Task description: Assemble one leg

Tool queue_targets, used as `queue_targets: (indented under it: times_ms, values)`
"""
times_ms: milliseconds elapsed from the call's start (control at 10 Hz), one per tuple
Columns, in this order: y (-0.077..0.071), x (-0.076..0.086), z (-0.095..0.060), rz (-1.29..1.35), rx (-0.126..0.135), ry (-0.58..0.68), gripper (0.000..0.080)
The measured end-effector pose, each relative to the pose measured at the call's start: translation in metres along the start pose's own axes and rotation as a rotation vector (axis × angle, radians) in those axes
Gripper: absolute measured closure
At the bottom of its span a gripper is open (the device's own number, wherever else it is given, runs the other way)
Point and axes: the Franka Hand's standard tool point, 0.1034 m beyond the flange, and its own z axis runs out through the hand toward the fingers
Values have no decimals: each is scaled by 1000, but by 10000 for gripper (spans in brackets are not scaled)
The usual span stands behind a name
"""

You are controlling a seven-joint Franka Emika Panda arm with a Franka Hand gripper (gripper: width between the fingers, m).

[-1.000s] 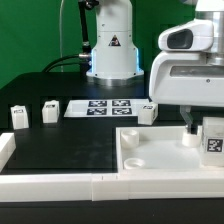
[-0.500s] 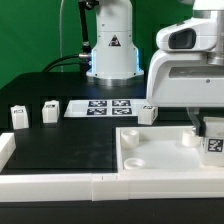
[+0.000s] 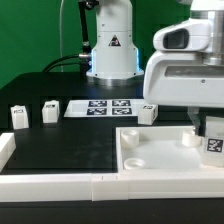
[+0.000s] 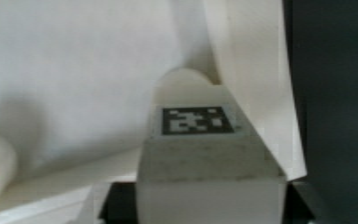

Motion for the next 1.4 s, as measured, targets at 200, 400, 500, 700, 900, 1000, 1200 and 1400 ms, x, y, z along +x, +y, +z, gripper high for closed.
queue_targets:
  times_ms: [200,400,500,700,900,1000,1200,1400]
  values:
    - [2,1,1,315,-4,0,506]
    - [4,-1,1,618,-15,8,506]
    - [4,-2,0,746,-22,17,506]
    - [5,-2,0,935,-26,19,506]
    - [7,-2,0,1046,-17,6,506]
    - [7,-2,0,1042,-17,6,505]
    - [6,-2,1,966,-17,5,277]
    - [5,-2,1,790,-12,9,177]
